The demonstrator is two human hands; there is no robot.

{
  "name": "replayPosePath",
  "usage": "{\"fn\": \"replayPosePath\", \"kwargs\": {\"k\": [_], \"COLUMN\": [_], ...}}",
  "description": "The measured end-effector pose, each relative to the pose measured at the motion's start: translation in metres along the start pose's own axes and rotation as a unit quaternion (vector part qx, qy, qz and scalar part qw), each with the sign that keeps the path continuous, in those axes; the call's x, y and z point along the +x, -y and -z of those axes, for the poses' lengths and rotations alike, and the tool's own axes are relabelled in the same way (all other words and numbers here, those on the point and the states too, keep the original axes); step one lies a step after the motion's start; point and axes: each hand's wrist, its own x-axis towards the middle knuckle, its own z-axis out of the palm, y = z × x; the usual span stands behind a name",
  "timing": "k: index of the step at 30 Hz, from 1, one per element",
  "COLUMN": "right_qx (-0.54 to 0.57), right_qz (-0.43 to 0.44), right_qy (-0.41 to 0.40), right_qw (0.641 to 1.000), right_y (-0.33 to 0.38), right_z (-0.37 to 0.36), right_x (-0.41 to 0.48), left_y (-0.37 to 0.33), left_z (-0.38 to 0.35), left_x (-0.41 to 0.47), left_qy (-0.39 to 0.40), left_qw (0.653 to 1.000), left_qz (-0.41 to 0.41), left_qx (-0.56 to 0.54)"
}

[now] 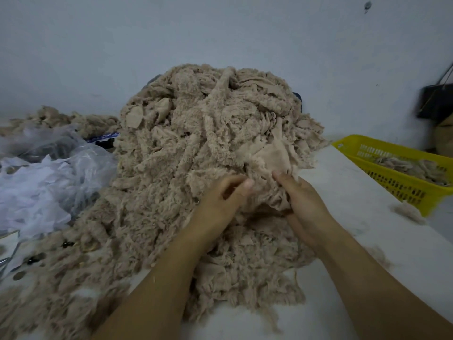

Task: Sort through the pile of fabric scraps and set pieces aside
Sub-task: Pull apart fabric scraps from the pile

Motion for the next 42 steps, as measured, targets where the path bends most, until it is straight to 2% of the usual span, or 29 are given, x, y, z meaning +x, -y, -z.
{"fn": "replayPosePath", "kwargs": {"k": [2, 5, 10, 12, 14, 17, 19, 20, 21, 23, 24, 25, 26, 28, 30, 31, 33, 35, 37, 42], "right_qx": [-0.043, -0.121, -0.203, -0.243, -0.222, -0.126, -0.051, 0.03, 0.158, 0.423, 0.47, 0.46, 0.404, 0.227, 0.044, -0.067, -0.266, -0.322, -0.328, -0.346], "right_qz": [0.018, 0.066, 0.068, 0.061, 0.066, 0.009, -0.037, -0.043, -0.031, 0.046, 0.055, 0.03, -0.004, -0.028, -0.002, 0.028, 0.086, 0.087, 0.064, 0.046], "right_qy": [0.035, 0.083, 0.106, 0.11, 0.077, 0.031, 0.012, -0.021, -0.055, -0.108, -0.143, -0.168, -0.181, -0.165, -0.12, -0.099, -0.053, 0.005, 0.043, 0.078], "right_qw": [0.998, 0.987, 0.971, 0.962, 0.97, 0.992, 0.998, 0.998, 0.985, 0.898, 0.869, 0.871, 0.897, 0.959, 0.992, 0.992, 0.959, 0.943, 0.941, 0.934], "right_y": [-0.002, -0.006, -0.003, -0.005, -0.009, -0.015, -0.009, -0.002, 0.008, 0.026, 0.027, 0.026, 0.019, 0.003, -0.006, -0.01, -0.018, -0.025, -0.029, -0.028], "right_z": [-0.002, -0.008, -0.011, -0.01, -0.006, 0.0, 0.002, 0.007, 0.015, 0.037, 0.045, 0.048, 0.045, 0.028, 0.011, 0.005, 0.002, -0.001, -0.004, -0.002], "right_x": [-0.003, -0.006, -0.012, -0.011, -0.007, -0.001, 0.003, 0.005, 0.007, 0.012, 0.013, 0.012, 0.012, 0.014, 0.013, 0.012, 0.009, 0.004, 0.003, 0.006], "left_y": [0.0, 0.004, 0.009, 0.009, 0.009, 0.014, 0.019, 0.021, 0.023, 0.028, 0.028, 0.028, 0.027, 0.026, 0.025, 0.024, 0.021, 0.02, 0.02, 0.019], "left_z": [-0.003, -0.005, -0.002, -0.002, -0.002, 0.0, 0.0, -0.001, -0.003, -0.005, -0.005, -0.005, -0.006, -0.006, -0.005, -0.004, 0.0, 0.001, 0.0, 0.0], "left_x": [-0.001, 0.002, 0.011, 0.011, 0.011, 0.013, 0.013, 0.013, 0.012, 0.012, 0.011, 0.012, 0.013, 0.013, 0.011, 0.01, 0.011, 0.012, 0.012, 0.011], "left_qy": [0.019, -0.009, -0.072, -0.064, -0.057, -0.058, -0.043, -0.022, 0.011, 0.083, 0.104, 0.115, 0.116, 0.088, 0.042, 0.02, -0.026, -0.064, -0.059, -0.058], "left_qw": [1.0, 0.999, 0.979, 0.976, 0.975, 0.988, 0.998, 0.998, 0.993, 0.971, 0.959, 0.95, 0.944, 0.951, 0.973, 0.984, 0.994, 0.992, 0.99, 0.988], "left_qz": [-0.002, 0.035, 0.046, 0.039, 0.04, 0.034, 0.039, 0.042, 0.042, 0.049, 0.06, 0.067, 0.072, 0.062, 0.057, 0.07, 0.097, 0.11, 0.116, 0.115], "left_qx": [0.013, -0.037, -0.187, -0.206, -0.21, -0.14, -0.029, 0.043, 0.112, 0.221, 0.257, 0.283, 0.299, 0.29, 0.222, 0.165, 0.047, -0.018, -0.044, -0.083]}}
